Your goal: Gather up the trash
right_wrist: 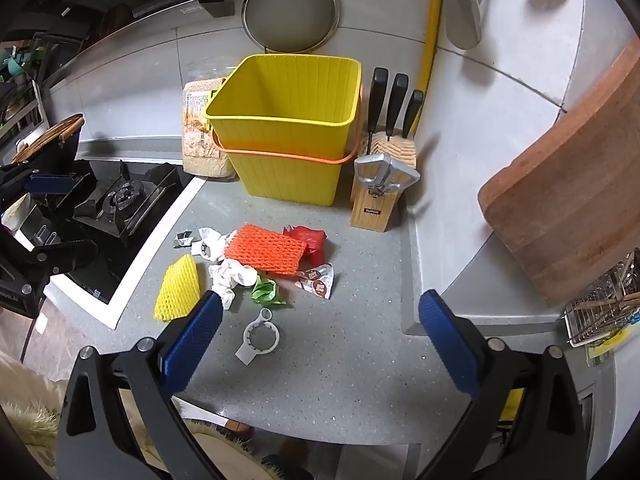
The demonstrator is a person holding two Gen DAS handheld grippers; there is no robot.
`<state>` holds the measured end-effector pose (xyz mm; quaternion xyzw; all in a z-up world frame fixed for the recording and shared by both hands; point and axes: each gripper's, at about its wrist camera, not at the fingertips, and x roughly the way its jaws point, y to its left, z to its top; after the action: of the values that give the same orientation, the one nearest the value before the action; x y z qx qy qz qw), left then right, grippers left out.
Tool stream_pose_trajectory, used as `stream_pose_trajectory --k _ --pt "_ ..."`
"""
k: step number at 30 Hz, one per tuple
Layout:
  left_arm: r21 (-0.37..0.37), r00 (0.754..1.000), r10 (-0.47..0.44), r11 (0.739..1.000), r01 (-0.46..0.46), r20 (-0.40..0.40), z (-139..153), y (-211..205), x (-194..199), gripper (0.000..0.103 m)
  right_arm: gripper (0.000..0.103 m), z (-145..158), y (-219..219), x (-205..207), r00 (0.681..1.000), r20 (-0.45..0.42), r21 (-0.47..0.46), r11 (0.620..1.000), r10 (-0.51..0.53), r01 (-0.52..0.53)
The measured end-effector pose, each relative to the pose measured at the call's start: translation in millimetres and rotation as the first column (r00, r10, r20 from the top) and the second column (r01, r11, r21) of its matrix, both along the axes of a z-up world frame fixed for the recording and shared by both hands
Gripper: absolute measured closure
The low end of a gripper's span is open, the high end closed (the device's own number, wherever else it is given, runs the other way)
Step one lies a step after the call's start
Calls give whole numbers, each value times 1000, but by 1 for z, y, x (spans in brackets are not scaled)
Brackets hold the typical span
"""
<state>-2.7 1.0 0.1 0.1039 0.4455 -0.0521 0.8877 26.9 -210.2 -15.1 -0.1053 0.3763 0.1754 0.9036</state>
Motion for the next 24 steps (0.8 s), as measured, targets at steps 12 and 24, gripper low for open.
stream_pose_trajectory --k 12,24 --pt "0 1000 5 1000 -5 -15 -2 -1 5 4 7 -1 3 -1 1000 -2 -6 1000 -2 2" --pt "-2 999 18 1000 -18 -28 -5 1 8 4 7 -2 4 0 1000 -5 -7 1000 -3 3"
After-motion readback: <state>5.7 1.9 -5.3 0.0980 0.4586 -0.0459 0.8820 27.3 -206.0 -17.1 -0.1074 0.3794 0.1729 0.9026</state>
